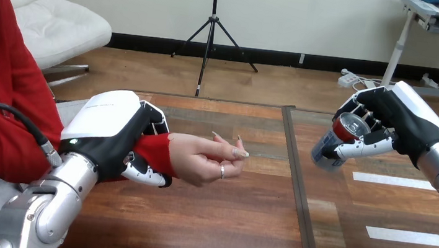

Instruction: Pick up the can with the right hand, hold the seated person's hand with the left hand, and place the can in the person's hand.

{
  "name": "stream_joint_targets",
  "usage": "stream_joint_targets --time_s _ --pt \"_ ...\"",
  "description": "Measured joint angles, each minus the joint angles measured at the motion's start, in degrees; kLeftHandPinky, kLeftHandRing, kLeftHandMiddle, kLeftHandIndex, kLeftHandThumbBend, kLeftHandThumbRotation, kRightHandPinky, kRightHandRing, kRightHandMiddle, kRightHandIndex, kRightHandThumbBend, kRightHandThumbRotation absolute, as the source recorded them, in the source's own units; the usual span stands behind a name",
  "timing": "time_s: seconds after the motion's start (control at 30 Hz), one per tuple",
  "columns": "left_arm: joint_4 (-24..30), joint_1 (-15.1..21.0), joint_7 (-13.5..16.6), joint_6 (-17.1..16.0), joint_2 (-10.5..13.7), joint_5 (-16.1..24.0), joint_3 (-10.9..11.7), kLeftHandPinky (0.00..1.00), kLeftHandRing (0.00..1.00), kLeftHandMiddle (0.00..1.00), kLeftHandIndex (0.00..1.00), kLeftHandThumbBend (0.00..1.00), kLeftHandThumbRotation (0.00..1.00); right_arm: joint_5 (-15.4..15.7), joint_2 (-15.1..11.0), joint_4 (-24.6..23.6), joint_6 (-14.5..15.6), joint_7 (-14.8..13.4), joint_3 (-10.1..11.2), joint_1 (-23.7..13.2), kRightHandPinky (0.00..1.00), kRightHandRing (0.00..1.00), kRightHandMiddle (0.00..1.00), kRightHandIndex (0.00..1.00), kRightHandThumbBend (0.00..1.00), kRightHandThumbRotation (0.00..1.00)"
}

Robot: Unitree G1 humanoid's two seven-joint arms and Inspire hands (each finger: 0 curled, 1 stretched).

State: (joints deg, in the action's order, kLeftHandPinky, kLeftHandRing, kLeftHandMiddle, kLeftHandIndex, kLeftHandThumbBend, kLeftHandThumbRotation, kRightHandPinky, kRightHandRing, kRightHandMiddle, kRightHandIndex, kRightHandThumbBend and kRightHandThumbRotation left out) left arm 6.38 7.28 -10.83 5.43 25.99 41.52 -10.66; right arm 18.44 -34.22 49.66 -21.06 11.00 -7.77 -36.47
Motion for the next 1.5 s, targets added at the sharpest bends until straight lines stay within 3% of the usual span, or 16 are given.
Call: stream_joint_targets --time_s 0.5,0.8,1.5 --pt "-0.07 0.01 0.2 -0.13 -0.52 -0.78 -0.03 0.36 0.42 0.45 0.44 0.73 0.0 0.0 0.08 -0.49 0.95 0.06 0.0 0.0 0.35 0.38 0.43 0.48 0.72 0.0" --pt "-1.73 0.41 2.16 -1.7 -2.07 -1.64 -0.03 0.34 0.4 0.44 0.43 0.72 0.0 -0.02 0.2 -0.87 0.94 0.06 0.0 0.0 0.35 0.37 0.43 0.47 0.73 0.0" --pt "-8.39 4.96 3.68 -2.52 -5.11 -1.5 -1.82 0.32 0.38 0.43 0.43 0.71 0.0 -0.32 0.78 -1.55 0.95 0.57 -0.02 0.0 0.36 0.37 0.43 0.47 0.73 0.0"
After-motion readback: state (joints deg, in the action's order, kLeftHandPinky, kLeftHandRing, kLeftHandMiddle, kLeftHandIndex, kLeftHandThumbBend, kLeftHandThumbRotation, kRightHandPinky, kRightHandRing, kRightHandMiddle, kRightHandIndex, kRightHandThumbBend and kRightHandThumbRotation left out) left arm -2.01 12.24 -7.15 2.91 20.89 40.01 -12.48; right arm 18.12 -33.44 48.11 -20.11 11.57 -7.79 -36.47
